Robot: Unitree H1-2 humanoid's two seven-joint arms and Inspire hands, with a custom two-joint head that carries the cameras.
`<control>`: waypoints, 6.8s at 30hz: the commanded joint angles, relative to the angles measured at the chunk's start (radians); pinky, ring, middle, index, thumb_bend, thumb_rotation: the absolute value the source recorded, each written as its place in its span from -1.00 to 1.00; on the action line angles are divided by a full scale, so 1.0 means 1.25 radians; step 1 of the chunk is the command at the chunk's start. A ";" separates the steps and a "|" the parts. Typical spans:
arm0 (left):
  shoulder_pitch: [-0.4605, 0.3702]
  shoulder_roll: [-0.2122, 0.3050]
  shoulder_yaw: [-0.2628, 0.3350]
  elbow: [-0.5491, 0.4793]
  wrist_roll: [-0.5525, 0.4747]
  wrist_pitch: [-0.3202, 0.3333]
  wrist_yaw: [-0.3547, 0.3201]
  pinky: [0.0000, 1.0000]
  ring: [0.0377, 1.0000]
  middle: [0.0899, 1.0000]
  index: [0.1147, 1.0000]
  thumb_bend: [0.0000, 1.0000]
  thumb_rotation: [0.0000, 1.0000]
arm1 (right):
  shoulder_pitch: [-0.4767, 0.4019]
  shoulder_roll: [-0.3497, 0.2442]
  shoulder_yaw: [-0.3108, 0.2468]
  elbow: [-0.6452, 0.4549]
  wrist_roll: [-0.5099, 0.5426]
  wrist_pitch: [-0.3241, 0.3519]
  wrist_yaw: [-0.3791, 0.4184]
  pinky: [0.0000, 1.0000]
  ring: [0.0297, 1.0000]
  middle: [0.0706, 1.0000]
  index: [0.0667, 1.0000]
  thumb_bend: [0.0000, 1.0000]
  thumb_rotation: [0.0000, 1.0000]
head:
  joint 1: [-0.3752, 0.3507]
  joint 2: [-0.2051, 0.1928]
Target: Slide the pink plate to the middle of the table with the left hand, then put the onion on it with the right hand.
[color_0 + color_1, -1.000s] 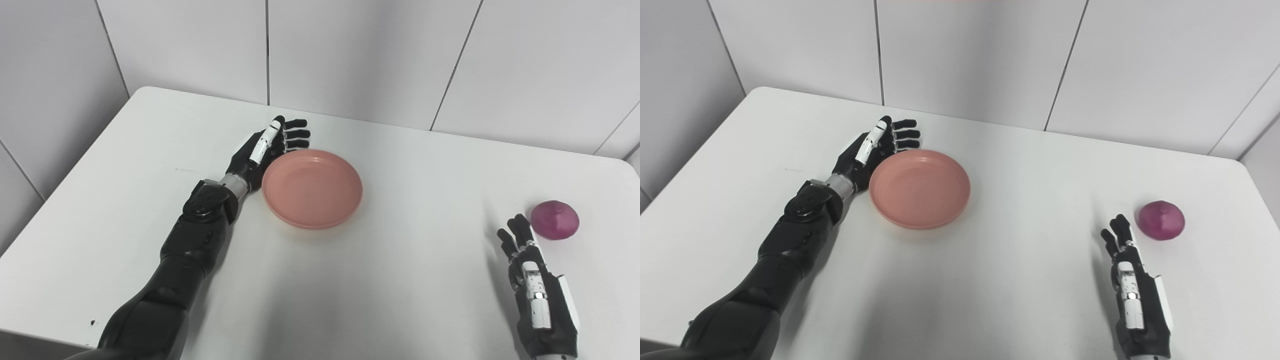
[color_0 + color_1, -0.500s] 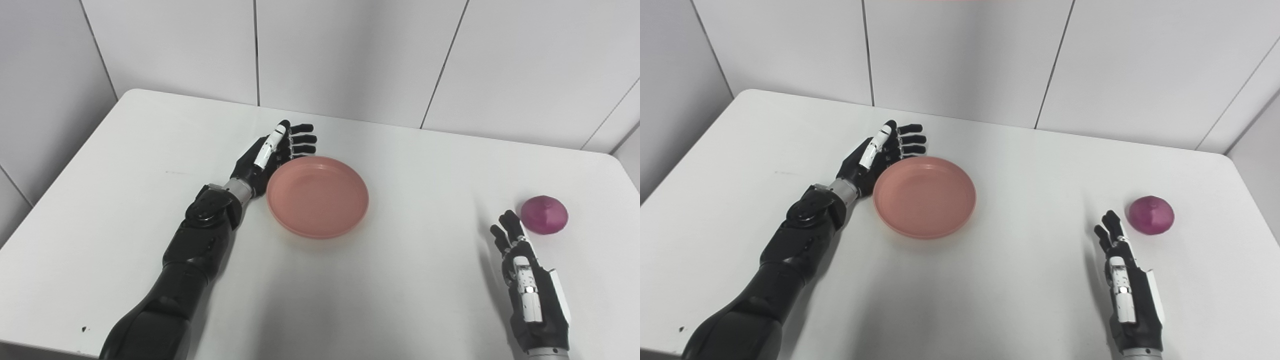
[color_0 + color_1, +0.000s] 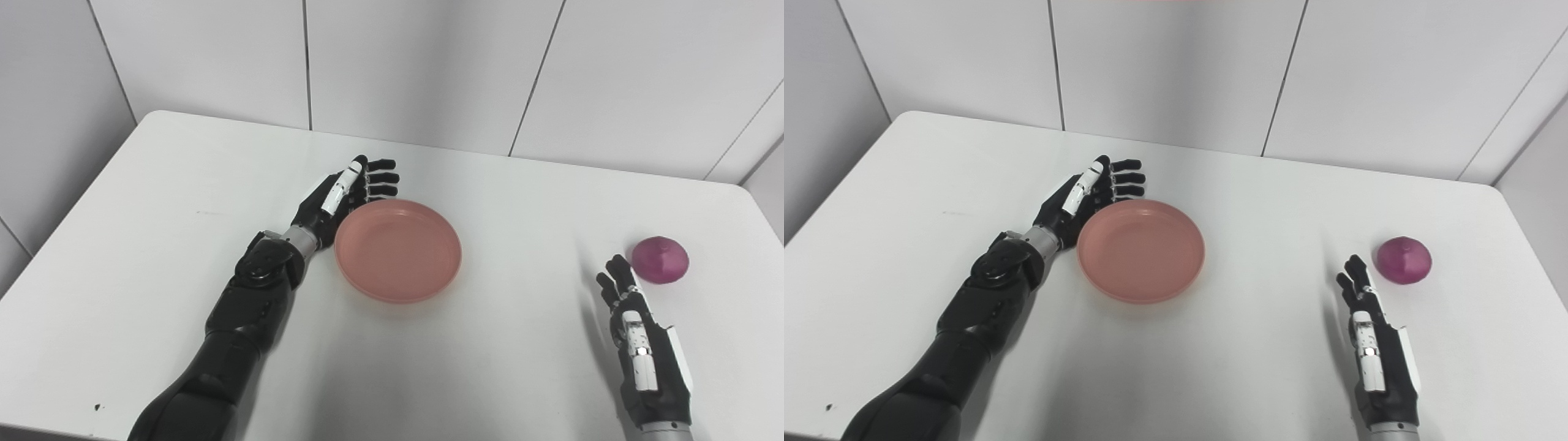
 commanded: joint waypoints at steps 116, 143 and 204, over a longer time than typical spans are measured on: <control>0.032 -0.046 -0.006 -0.034 0.001 0.026 0.005 0.60 0.61 0.60 0.53 -0.17 1.00 | -0.121 -0.087 -0.060 -0.206 -0.188 0.186 -0.077 0.78 0.79 0.80 0.80 -0.30 1.00 | -0.148 0.013; 0.020 -0.043 0.006 -0.007 -0.008 0.018 -0.013 0.60 0.62 0.60 0.53 -0.17 1.00 | -0.202 -0.223 -0.080 -0.157 -0.437 0.262 -0.086 0.51 0.66 0.71 0.73 -0.18 0.52 | -0.173 0.010; 0.023 -0.038 0.014 0.009 -0.026 0.008 -0.025 0.60 0.61 0.59 0.52 -0.16 1.00 | -0.308 -0.288 0.007 0.078 -0.519 0.361 -0.049 0.50 0.64 0.68 0.64 1.00 -0.47 | -0.211 0.002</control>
